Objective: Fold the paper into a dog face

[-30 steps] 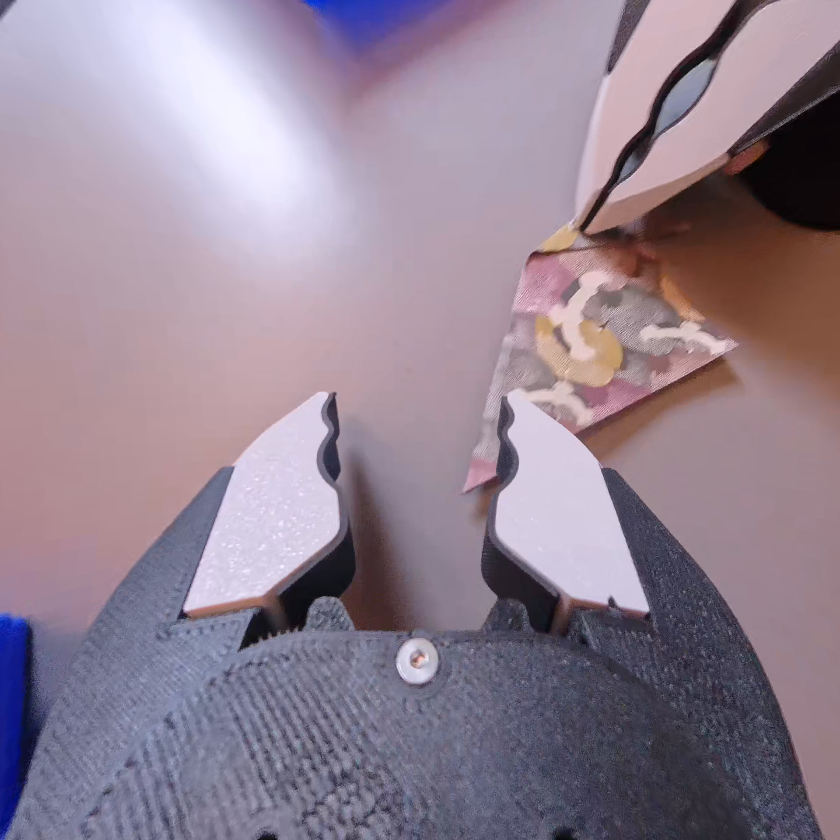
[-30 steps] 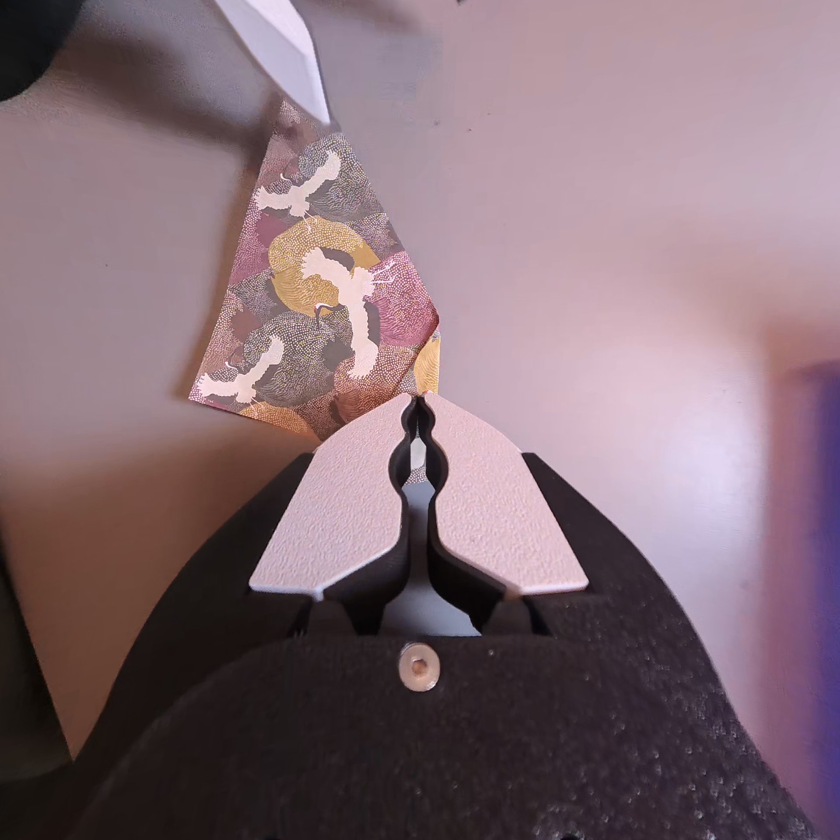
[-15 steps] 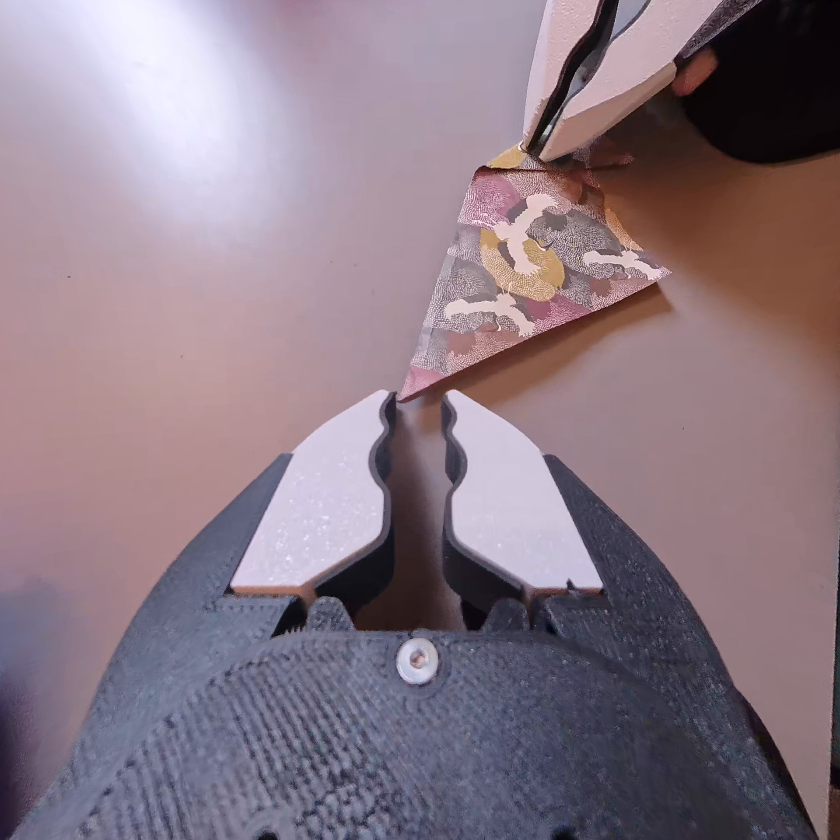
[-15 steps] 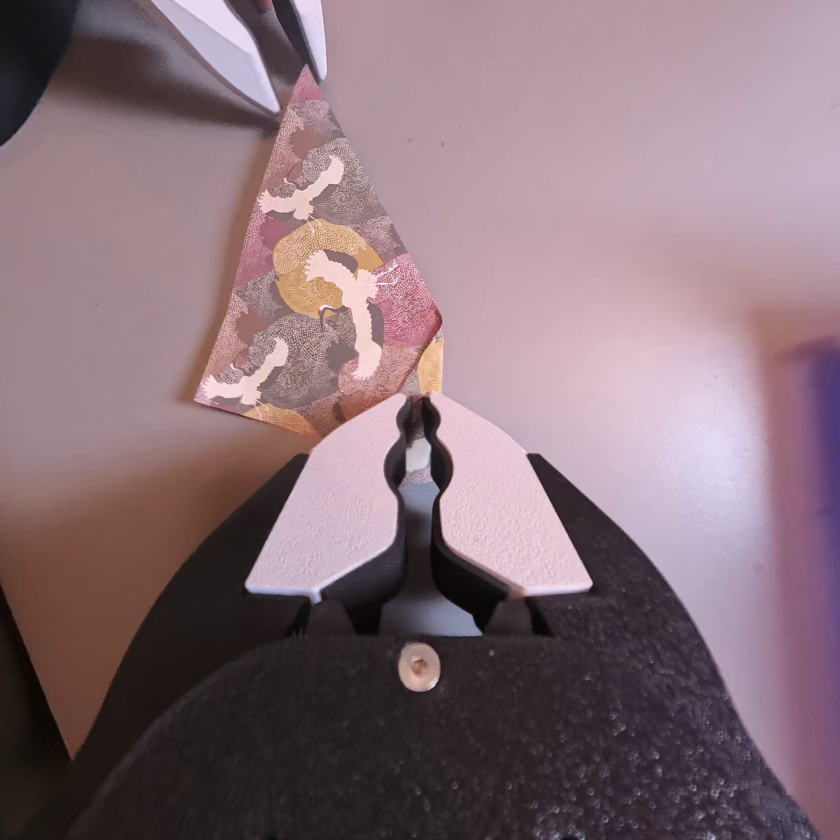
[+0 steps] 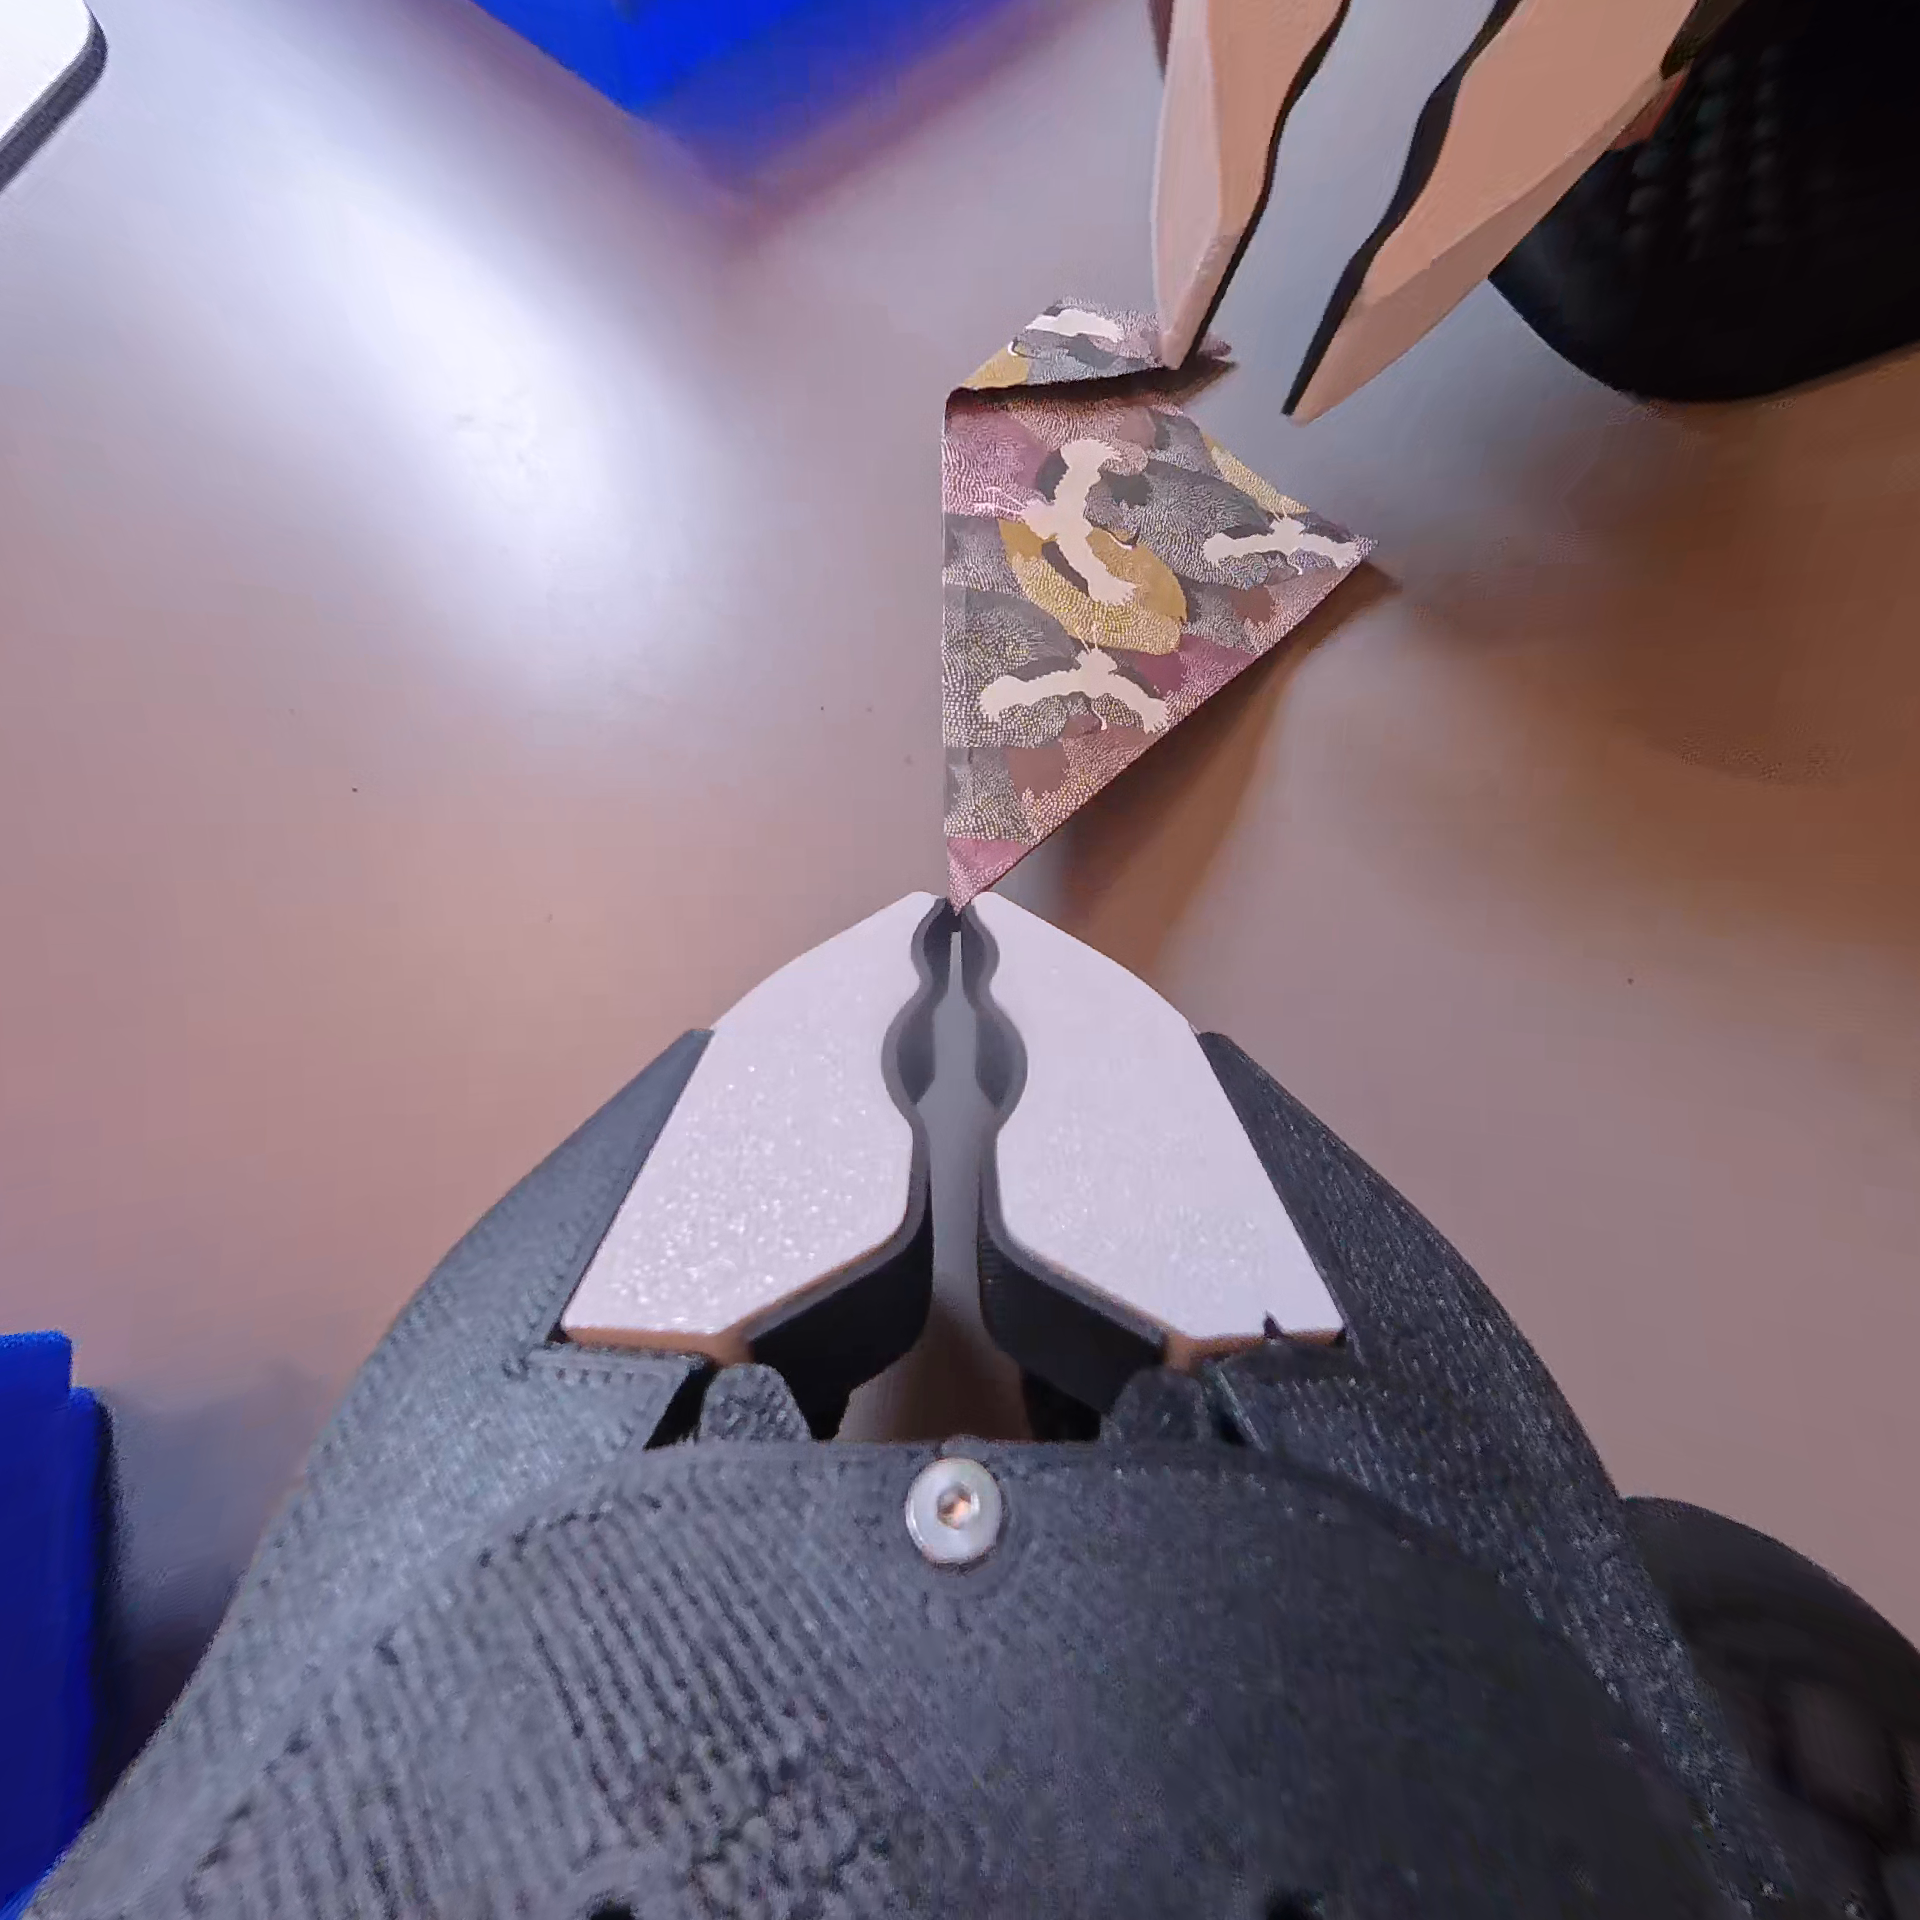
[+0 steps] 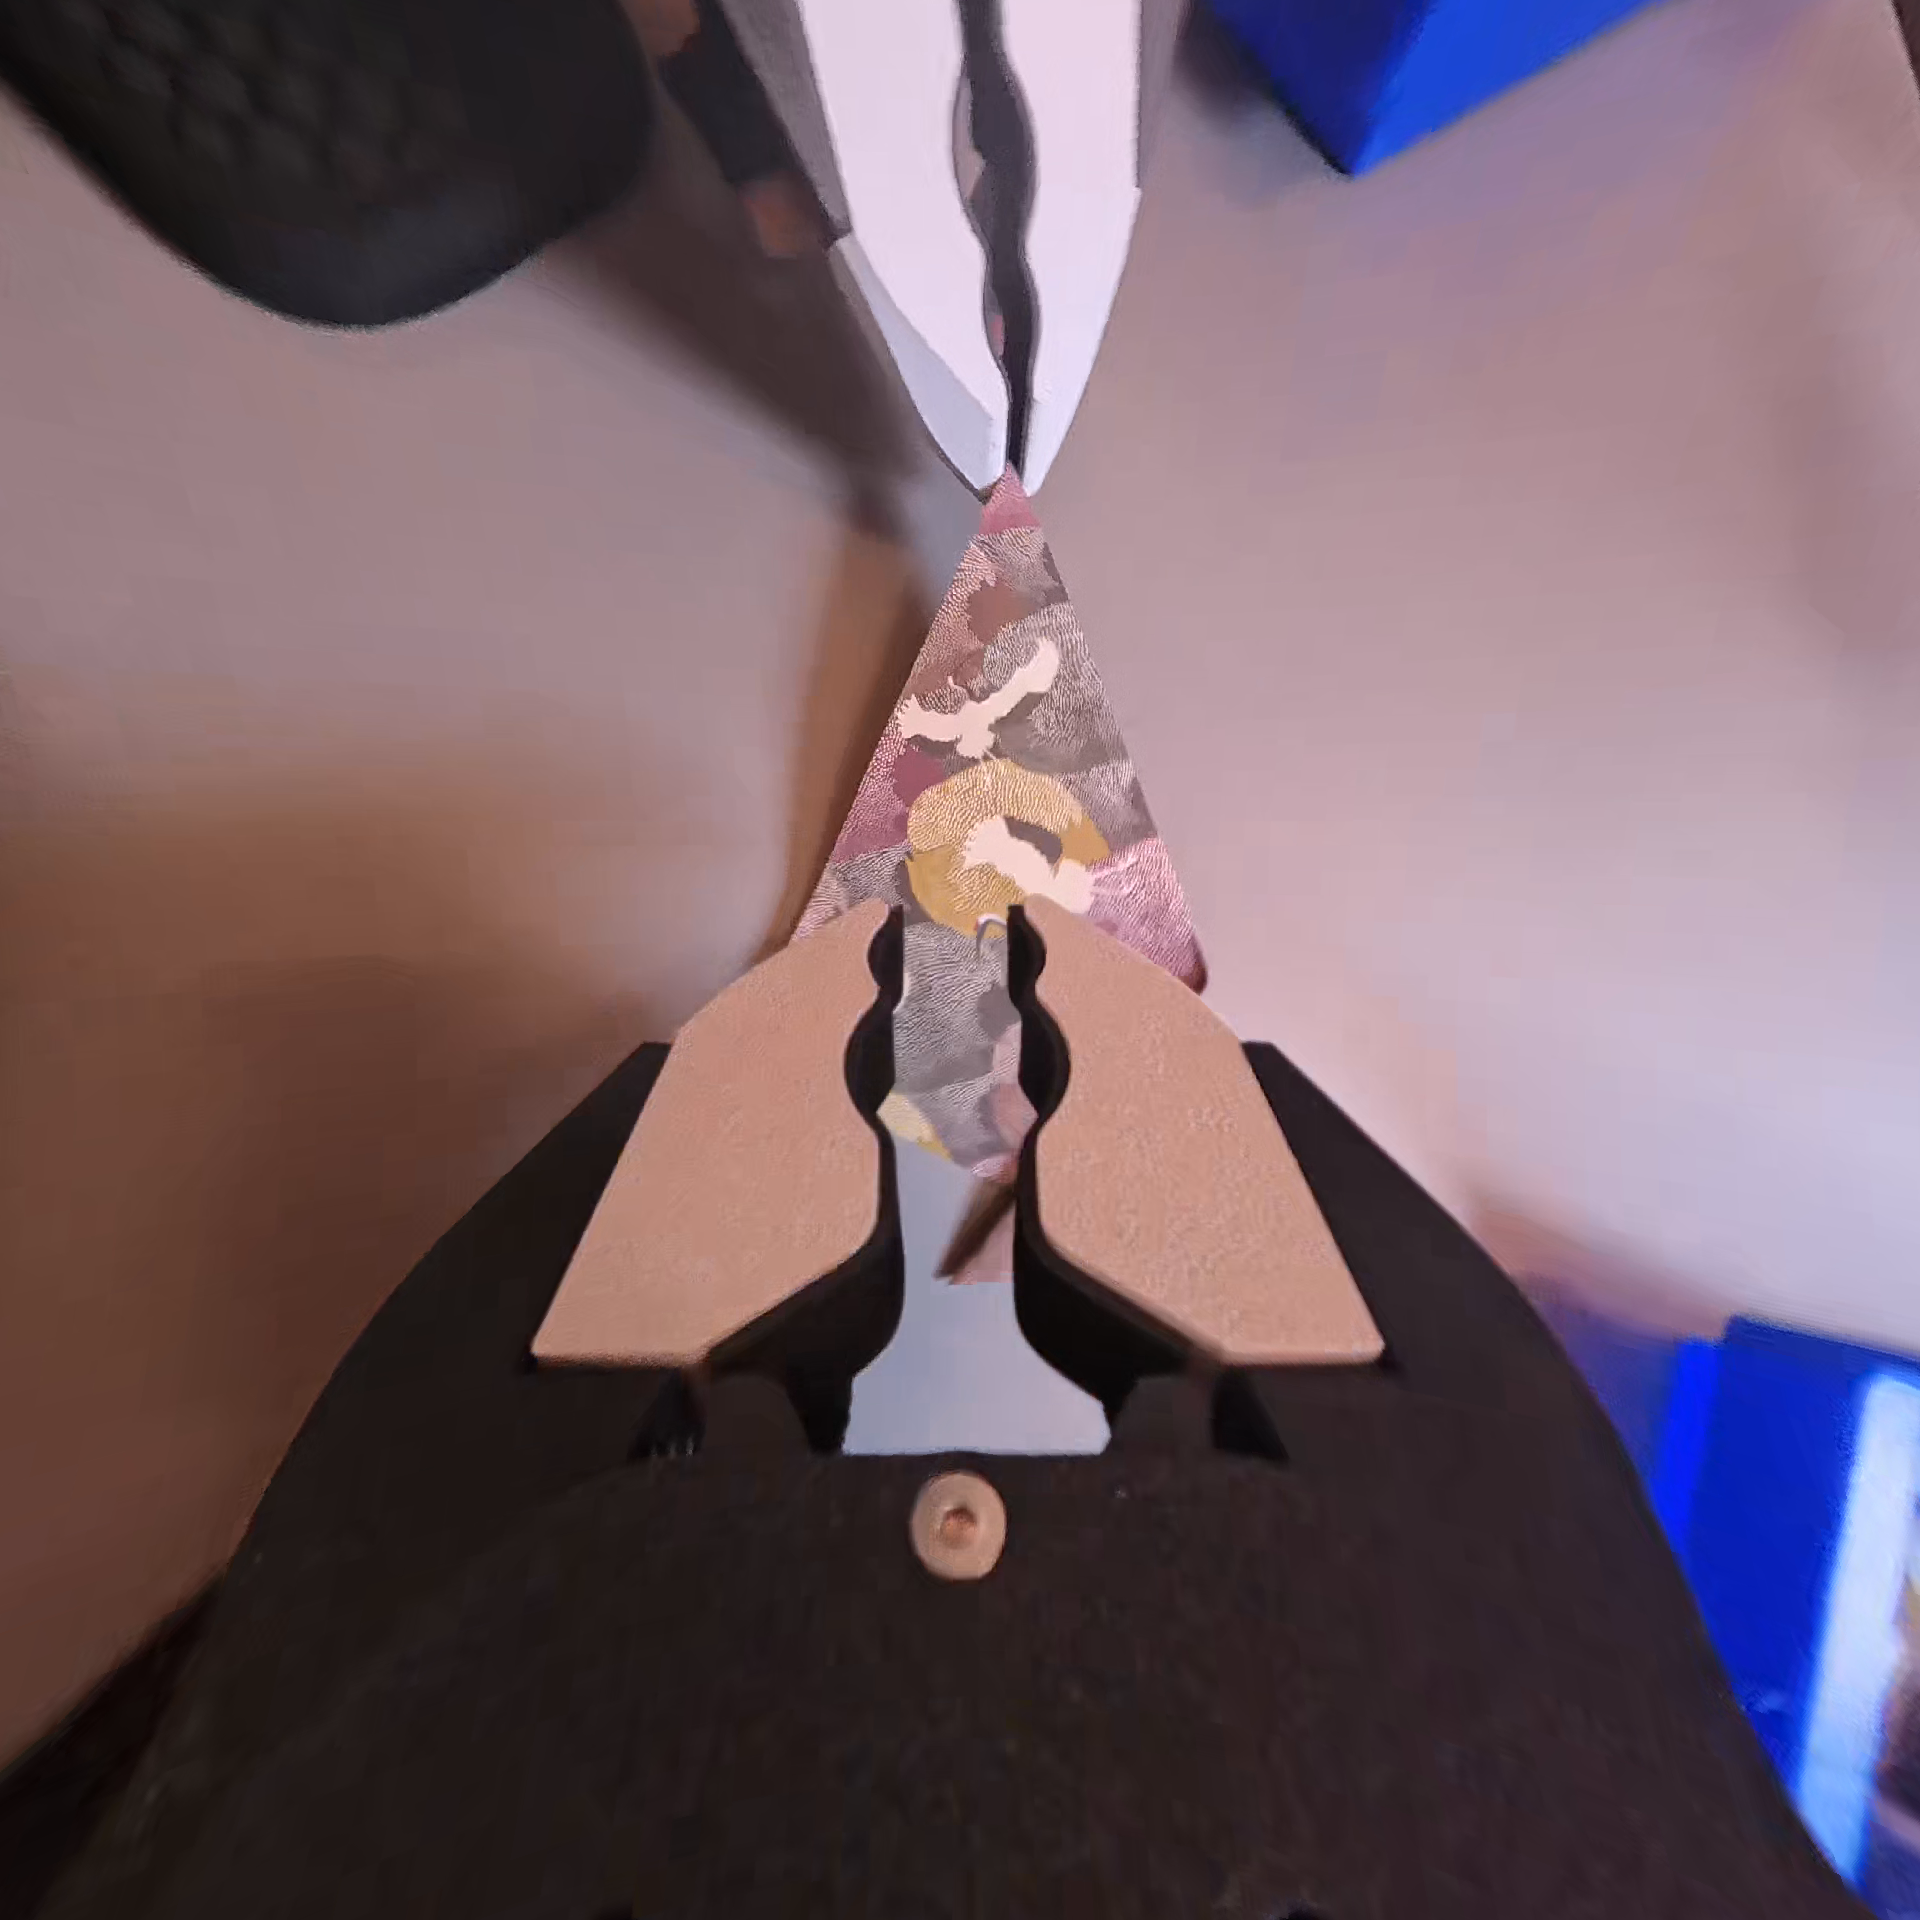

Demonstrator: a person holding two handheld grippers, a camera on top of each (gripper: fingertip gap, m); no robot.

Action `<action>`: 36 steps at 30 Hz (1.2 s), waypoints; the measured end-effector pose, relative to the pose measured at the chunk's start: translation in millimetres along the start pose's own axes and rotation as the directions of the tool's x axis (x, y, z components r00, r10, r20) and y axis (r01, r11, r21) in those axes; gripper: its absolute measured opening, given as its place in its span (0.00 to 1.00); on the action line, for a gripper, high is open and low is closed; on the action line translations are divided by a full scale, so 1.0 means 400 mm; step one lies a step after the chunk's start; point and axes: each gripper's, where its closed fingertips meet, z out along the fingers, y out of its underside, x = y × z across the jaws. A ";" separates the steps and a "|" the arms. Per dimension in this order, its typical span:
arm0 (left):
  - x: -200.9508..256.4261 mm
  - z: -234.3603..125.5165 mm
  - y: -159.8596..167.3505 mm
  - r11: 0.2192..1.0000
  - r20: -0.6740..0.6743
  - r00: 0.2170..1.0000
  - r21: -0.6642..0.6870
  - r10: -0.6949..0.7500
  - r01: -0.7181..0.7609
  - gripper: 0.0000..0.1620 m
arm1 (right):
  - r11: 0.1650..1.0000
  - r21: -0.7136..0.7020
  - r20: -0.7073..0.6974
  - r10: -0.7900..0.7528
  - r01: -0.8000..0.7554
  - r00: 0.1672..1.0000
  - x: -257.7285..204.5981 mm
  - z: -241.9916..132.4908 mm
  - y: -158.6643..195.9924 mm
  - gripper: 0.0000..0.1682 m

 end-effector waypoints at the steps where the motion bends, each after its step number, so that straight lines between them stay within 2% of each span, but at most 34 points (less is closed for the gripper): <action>1: 0.000 0.000 0.003 1.000 -0.005 1.000 -0.001 0.008 -0.008 0.01 | 0.999 -0.021 0.005 -0.044 0.044 0.999 0.006 0.011 -0.001 0.11; 4: 0.008 -0.001 0.007 1.000 -0.038 0.999 0.004 0.027 -0.027 0.01 | 0.995 -0.056 0.033 -0.079 0.081 0.996 0.030 0.051 -0.002 0.11; 10: 0.010 0.000 0.020 0.999 -0.066 0.997 -0.008 0.039 -0.040 0.01 | 0.993 -0.119 0.088 -0.005 0.016 0.996 0.040 0.112 0.036 0.07; 20: -0.015 0.001 0.000 0.996 -0.065 0.997 0.069 -0.048 0.052 0.01 | 0.983 -0.121 0.150 0.158 -0.141 0.976 -0.005 0.112 0.045 0.04; 28: -0.020 -0.001 -0.022 0.988 -0.065 0.994 0.122 -0.090 0.097 0.00 | 0.987 -0.094 0.214 0.151 -0.134 0.965 -0.050 0.112 0.027 0.04; 33: -0.011 -0.001 -0.024 0.988 -0.072 0.994 0.122 -0.085 0.094 0.00 | 0.991 0.044 0.169 0.115 -0.124 0.979 -0.019 0.092 -0.021 0.07; 36: -0.006 0.000 -0.027 0.987 -0.077 0.993 0.124 -0.093 0.103 0.00 | 0.995 0.052 0.085 0.077 -0.081 0.993 0.002 0.097 -0.024 0.07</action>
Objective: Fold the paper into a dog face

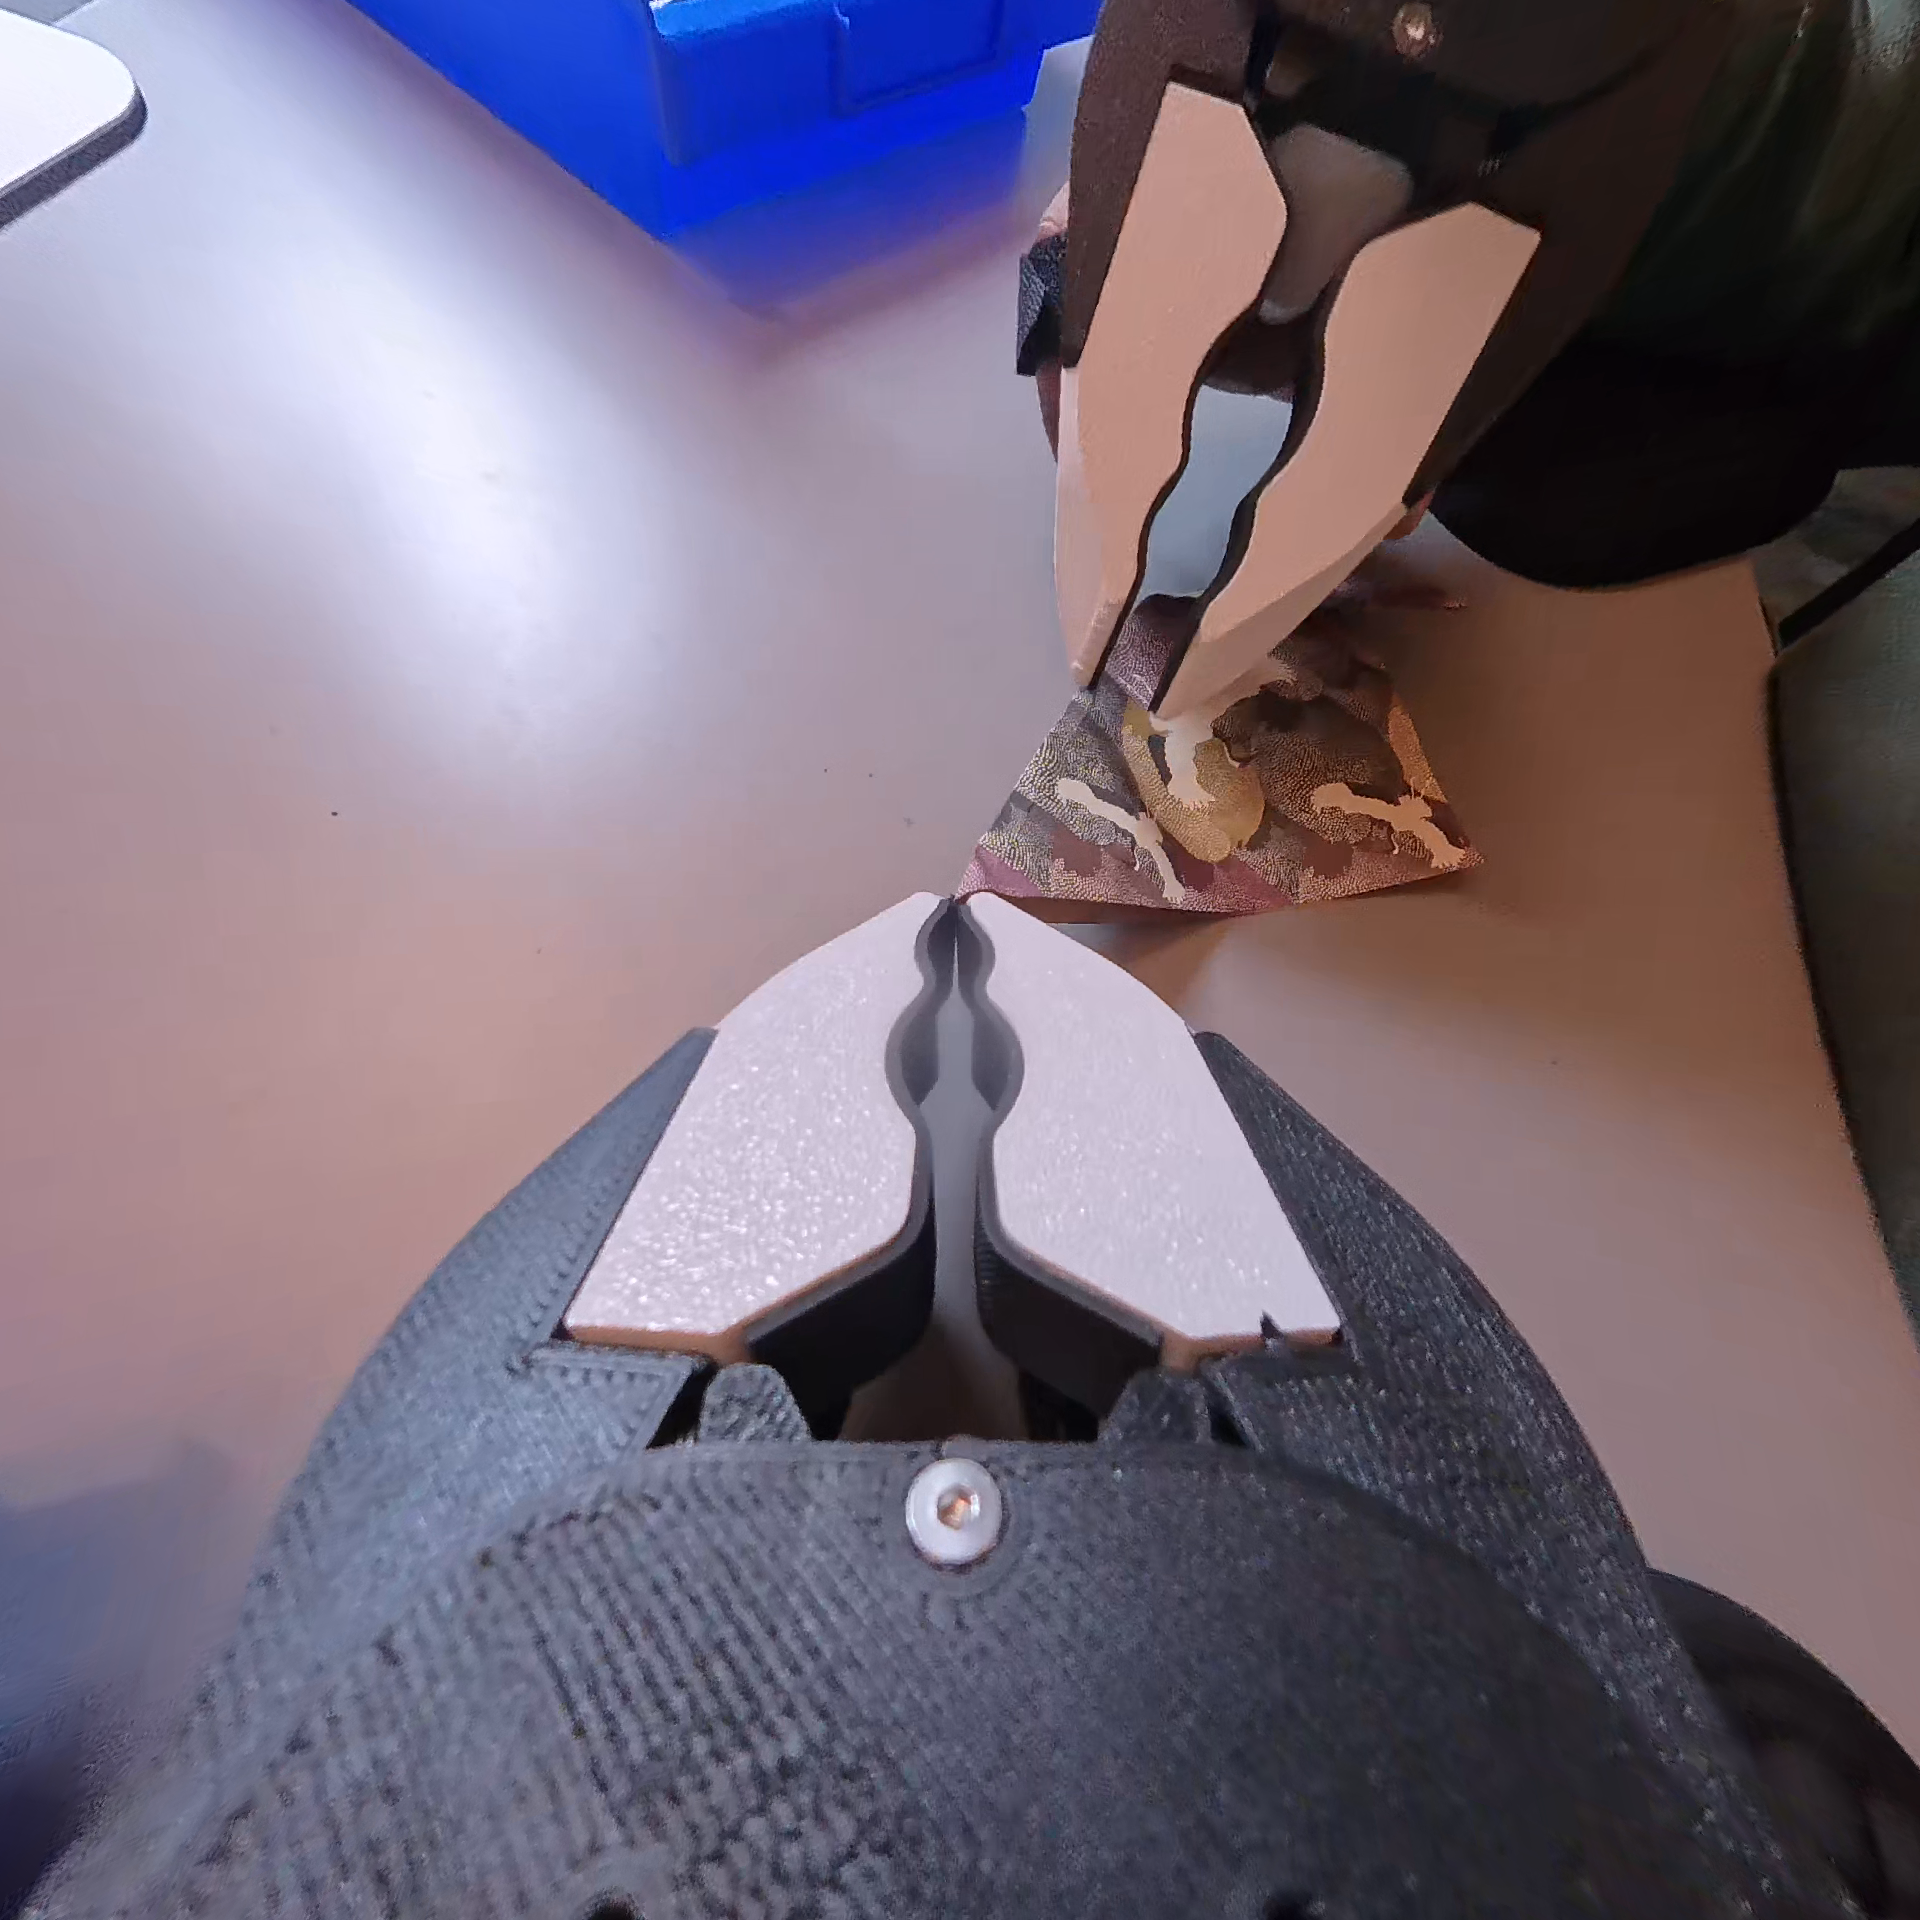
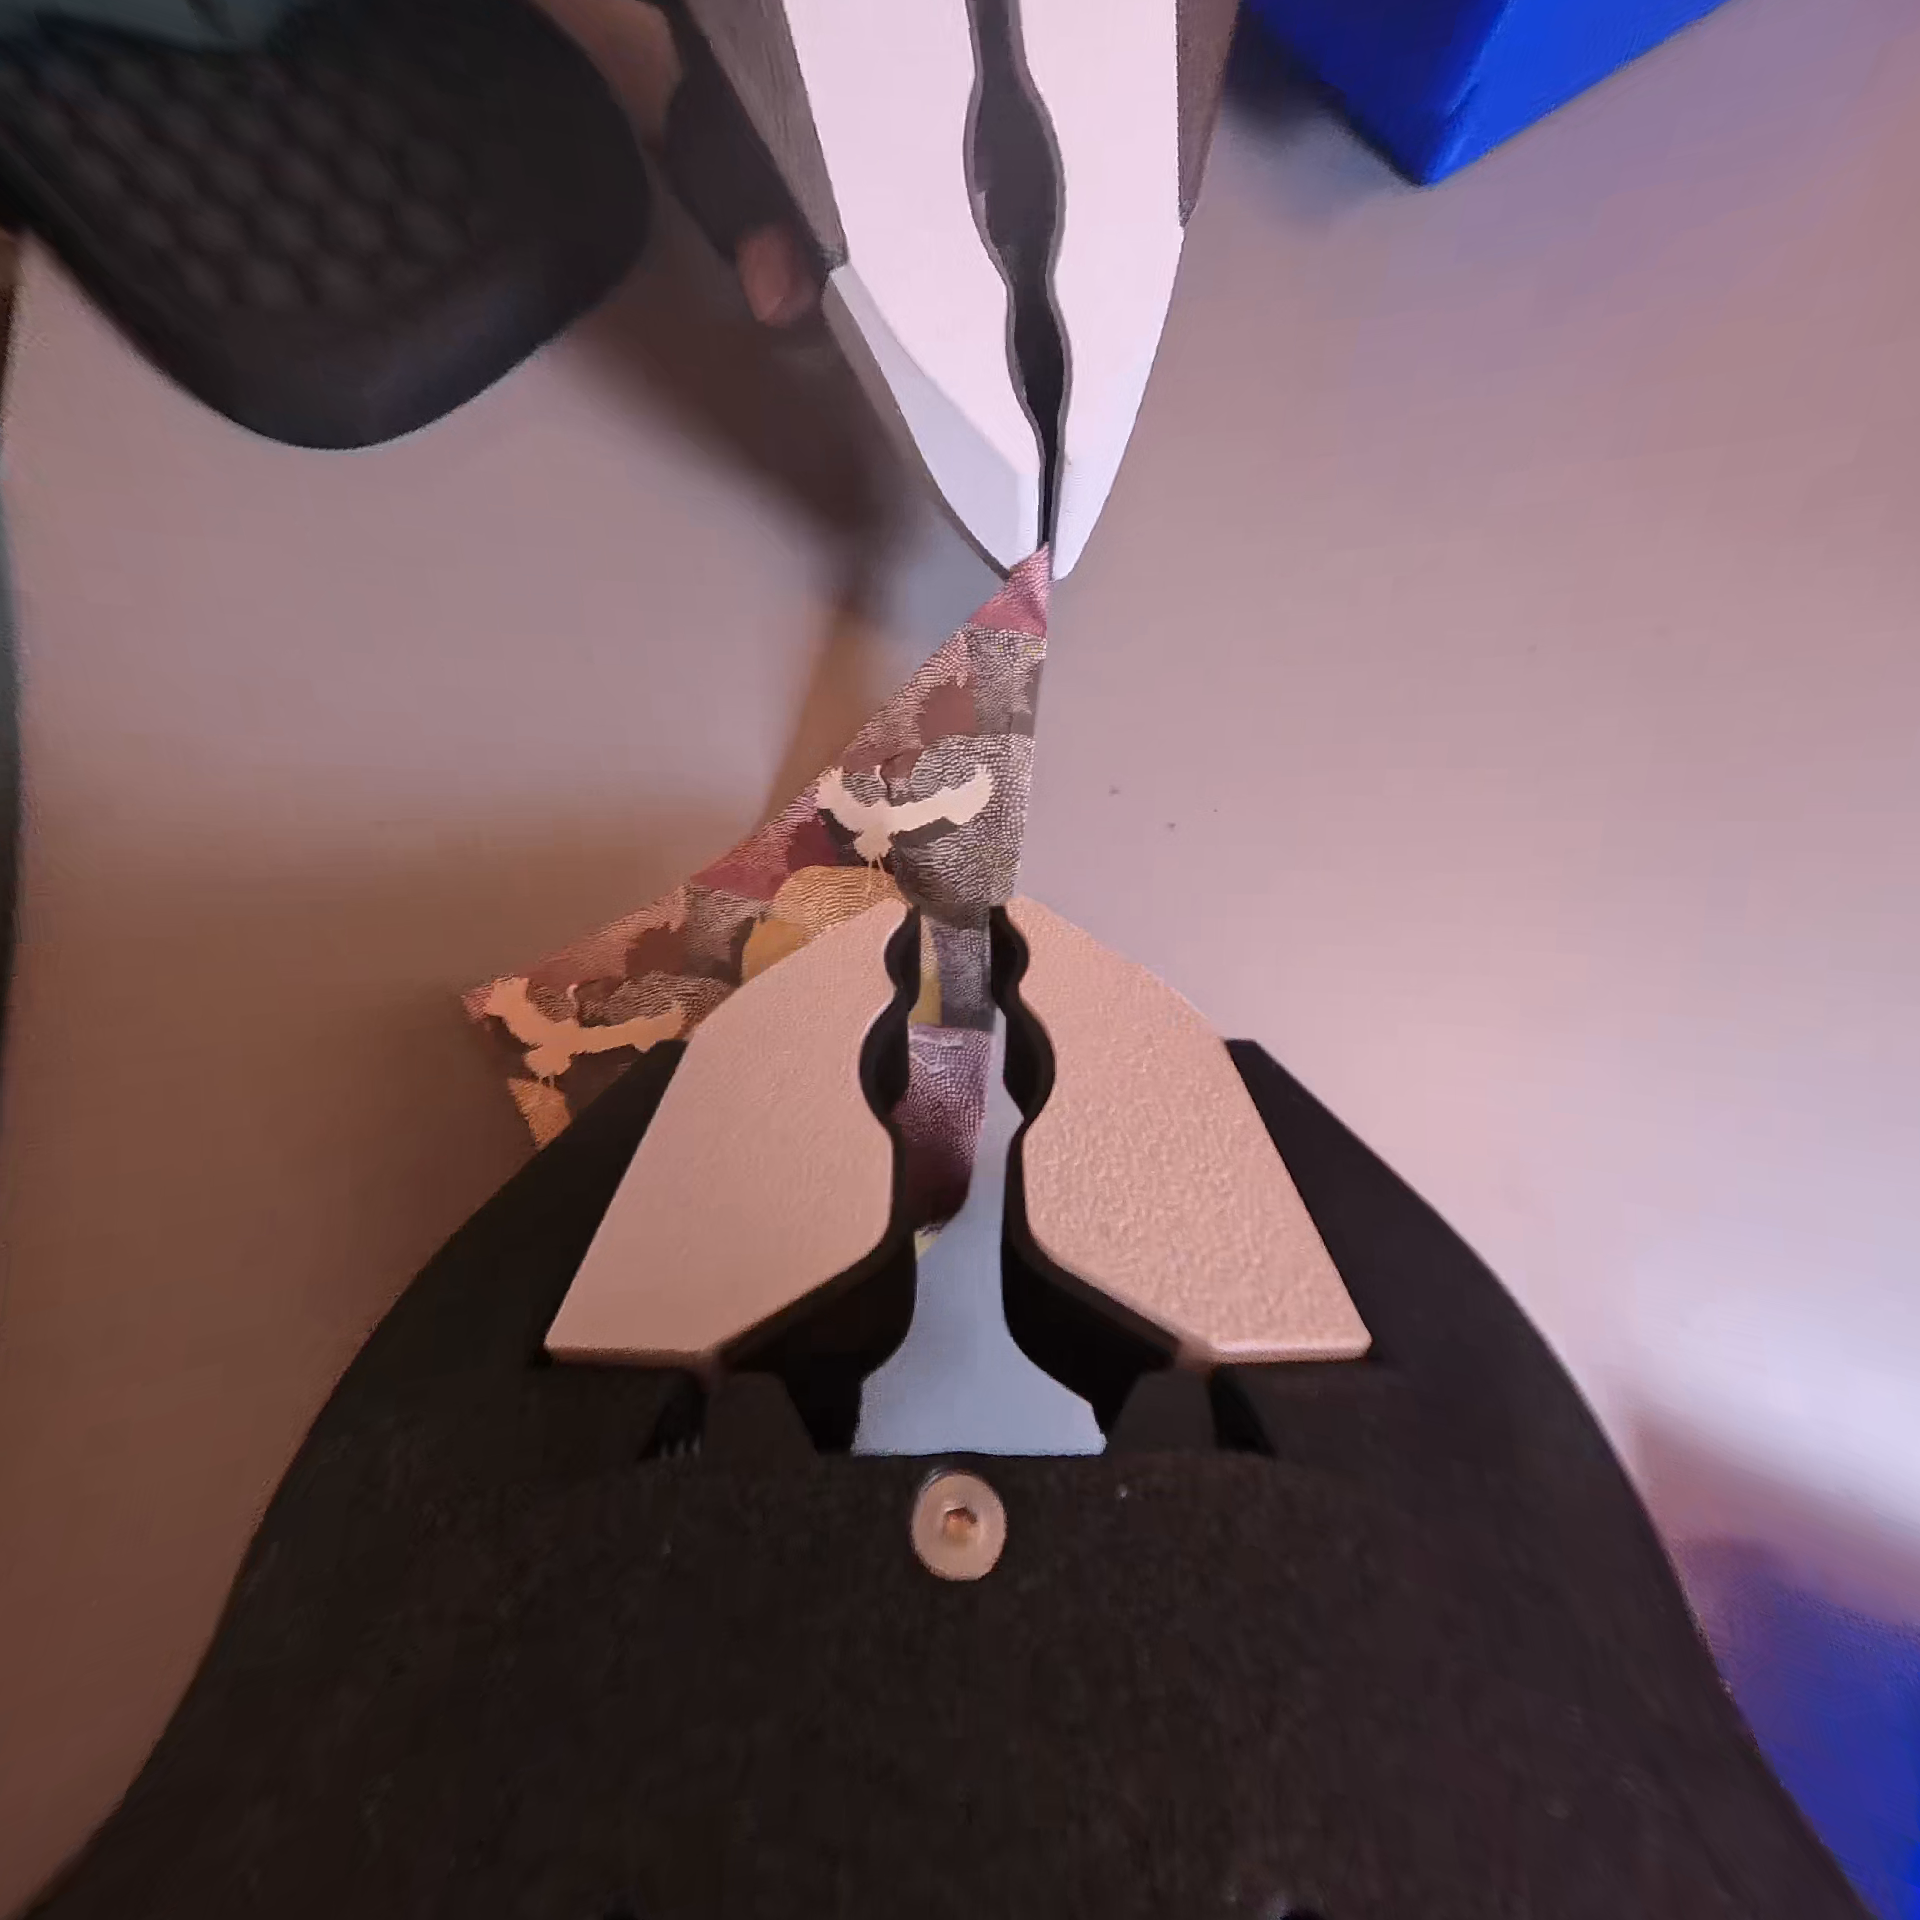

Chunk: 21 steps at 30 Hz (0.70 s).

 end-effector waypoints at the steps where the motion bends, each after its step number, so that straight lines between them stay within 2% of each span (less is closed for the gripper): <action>1: -0.002 0.000 -0.001 1.000 0.009 1.000 0.000 -0.019 0.019 0.00 | 1.000 -0.012 -0.013 -0.016 0.016 1.000 -0.002 0.005 0.001 0.07; 4: -0.011 0.002 0.004 0.995 0.029 0.995 -0.005 -0.099 0.099 0.00 | 0.997 -0.060 -0.022 -0.058 0.057 0.998 -0.021 0.026 0.007 0.07; 8: -0.003 0.004 0.001 0.994 0.016 0.994 0.002 -0.108 0.108 0.00 | 0.990 -0.124 -0.036 -0.064 0.059 0.997 -0.021 0.047 0.029 0.07; 12: 0.010 0.007 -0.007 0.993 -0.014 0.993 0.021 -0.117 0.117 0.00 | 0.992 -0.121 -0.039 -0.050 0.045 0.998 -0.011 0.046 0.032 0.06; 18: 0.030 0.021 -0.008 0.987 -0.069 0.985 0.023 -0.160 0.162 0.14 | 0.991 -0.112 -0.048 -0.077 0.071 0.996 -0.009 0.046 0.030 0.05; 21: 0.040 0.027 -0.012 0.981 -0.093 0.977 0.028 -0.190 0.194 0.16 | 0.990 -0.112 -0.054 -0.091 0.084 0.994 -0.008 0.046 0.030 0.05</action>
